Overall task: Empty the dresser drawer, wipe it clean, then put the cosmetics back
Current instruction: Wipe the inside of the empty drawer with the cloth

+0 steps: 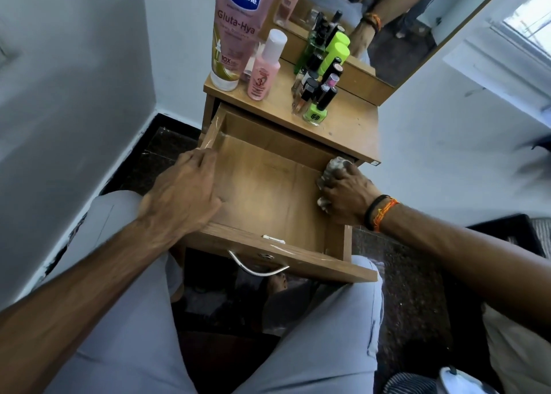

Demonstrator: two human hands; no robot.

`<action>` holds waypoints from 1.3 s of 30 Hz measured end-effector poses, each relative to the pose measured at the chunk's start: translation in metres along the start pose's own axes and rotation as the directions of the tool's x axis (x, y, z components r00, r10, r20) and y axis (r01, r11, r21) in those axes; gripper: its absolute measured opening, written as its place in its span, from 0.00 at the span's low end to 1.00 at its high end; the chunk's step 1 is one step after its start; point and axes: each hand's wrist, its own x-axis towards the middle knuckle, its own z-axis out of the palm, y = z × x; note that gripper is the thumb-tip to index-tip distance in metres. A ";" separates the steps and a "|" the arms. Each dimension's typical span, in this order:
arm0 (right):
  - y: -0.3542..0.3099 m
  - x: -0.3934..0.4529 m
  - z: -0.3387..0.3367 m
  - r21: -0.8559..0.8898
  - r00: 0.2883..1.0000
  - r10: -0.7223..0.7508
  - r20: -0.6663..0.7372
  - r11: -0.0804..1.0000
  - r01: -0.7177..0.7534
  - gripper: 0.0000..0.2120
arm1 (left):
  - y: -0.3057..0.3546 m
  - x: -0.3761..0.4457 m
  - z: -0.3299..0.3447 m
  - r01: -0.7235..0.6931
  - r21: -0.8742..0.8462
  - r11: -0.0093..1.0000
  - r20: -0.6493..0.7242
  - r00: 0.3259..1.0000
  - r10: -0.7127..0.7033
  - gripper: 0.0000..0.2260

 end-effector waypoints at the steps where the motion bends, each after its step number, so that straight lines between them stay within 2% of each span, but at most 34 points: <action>1: -0.004 -0.005 0.002 -0.011 1.000 -0.028 0.011 1.000 0.028 0.31 | 0.000 0.000 0.001 0.001 0.002 1.000 -0.002 1.000 -0.001 0.28; 6: -0.014 -0.025 -0.012 0.081 0.969 -0.244 0.044 0.967 0.240 0.22 | 0.001 0.000 0.002 0.015 0.009 1.000 -0.015 1.000 -0.015 0.24; 8: -0.014 -0.029 -0.021 0.129 0.938 -0.329 0.107 0.940 0.315 0.17 | 0.001 -0.001 0.002 0.025 0.002 1.000 -0.014 1.000 -0.025 0.24; 9: -0.014 -0.030 -0.025 0.187 0.921 -0.357 0.158 0.926 0.327 0.15 | 0.000 -0.001 0.002 0.029 -0.003 1.000 -0.016 0.999 -0.029 0.24; 11: -0.014 -0.030 -0.030 0.330 0.879 -0.408 0.246 0.888 0.320 0.17 | 0.000 0.000 0.001 0.025 -0.013 1.000 -0.015 1.000 -0.025 0.25; 17: -0.016 -0.028 -0.039 0.570 0.835 -0.461 0.300 0.789 0.231 0.24 | -0.001 0.000 0.002 0.015 -0.003 1.000 -0.006 1.000 -0.015 0.24; 24: -0.027 -0.021 -0.049 0.532 0.831 -0.445 0.334 0.817 0.223 0.18 | 0.000 -0.001 -0.001 0.027 -0.017 1.000 0.005 1.000 -0.027 0.28; 27: -0.016 -0.020 -0.056 0.585 0.819 -0.448 0.358 0.791 0.178 0.15 | 0.000 -0.001 0.000 0.029 -0.022 0.999 -0.001 1.000 -0.029 0.28; 29: 0.001 -0.019 -0.062 0.602 0.857 -0.402 0.321 0.786 0.143 0.14 | 0.000 0.000 0.000 0.031 -0.015 0.999 -0.010 0.999 -0.031 0.29; 32: 0.021 -0.020 -0.061 0.595 0.933 -0.319 0.167 0.787 0.163 0.18 | 0.001 0.000 0.000 0.029 -0.011 1.000 -0.010 1.000 -0.029 0.30; 35: 0.005 -0.024 -0.048 0.651 0.904 -0.391 0.172 0.734 0.194 0.22 | 0.001 0.000 0.001 0.024 -0.003 1.000 -0.014 1.000 -0.024 0.29; 39: -0.026 -0.022 -0.032 0.565 0.854 -0.463 0.239 0.781 0.266 0.20 | 0.001 0.000 0.002 0.037 0.002 0.999 -0.013 0.999 -0.037 0.27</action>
